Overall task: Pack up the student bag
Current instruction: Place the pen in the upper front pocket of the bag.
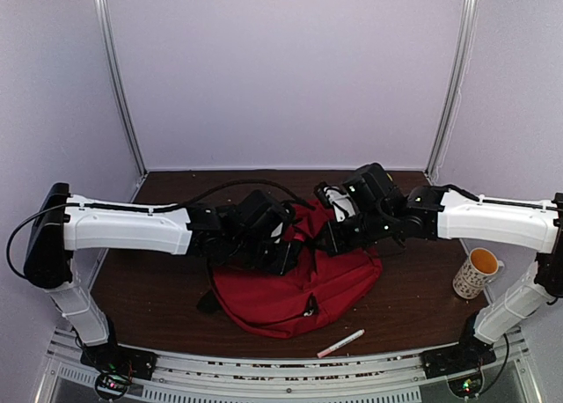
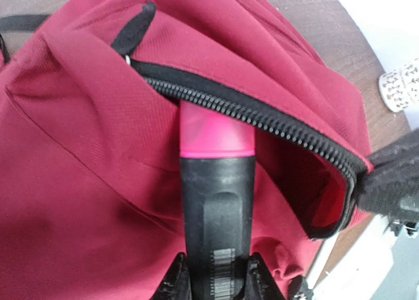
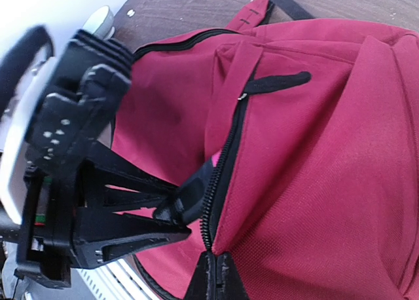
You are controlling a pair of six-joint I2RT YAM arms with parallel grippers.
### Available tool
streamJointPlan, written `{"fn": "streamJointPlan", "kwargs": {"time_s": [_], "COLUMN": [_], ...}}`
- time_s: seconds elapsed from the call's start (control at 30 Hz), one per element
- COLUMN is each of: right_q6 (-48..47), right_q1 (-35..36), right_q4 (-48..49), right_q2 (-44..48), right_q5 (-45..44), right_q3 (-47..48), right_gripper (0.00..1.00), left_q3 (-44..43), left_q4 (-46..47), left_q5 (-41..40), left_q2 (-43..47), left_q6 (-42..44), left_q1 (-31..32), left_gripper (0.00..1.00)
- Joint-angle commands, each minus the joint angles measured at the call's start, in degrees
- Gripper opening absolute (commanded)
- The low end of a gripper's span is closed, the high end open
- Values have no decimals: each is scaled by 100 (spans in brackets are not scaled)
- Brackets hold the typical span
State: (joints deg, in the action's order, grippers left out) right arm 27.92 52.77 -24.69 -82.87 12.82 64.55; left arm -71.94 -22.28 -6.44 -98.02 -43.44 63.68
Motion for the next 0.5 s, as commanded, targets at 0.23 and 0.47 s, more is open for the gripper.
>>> {"fn": "streamJointPlan", "kwargs": {"time_s": [0.23,0.47], "right_q6": [47,-232], "right_q1": [19,-40], "right_q4": [-42,-380], "right_q2": [295,576], "right_q5": [579,517], "right_q3": [-40,-66], "right_gripper": [0,0], "left_q3": [-672,-231], "left_q4": [701,2282], "left_q5": [861,1665], "left_q2": [-607,-888], "left_q6": [-704,-909], "left_q1": [-169,-259], "left_gripper": [8,8]}}
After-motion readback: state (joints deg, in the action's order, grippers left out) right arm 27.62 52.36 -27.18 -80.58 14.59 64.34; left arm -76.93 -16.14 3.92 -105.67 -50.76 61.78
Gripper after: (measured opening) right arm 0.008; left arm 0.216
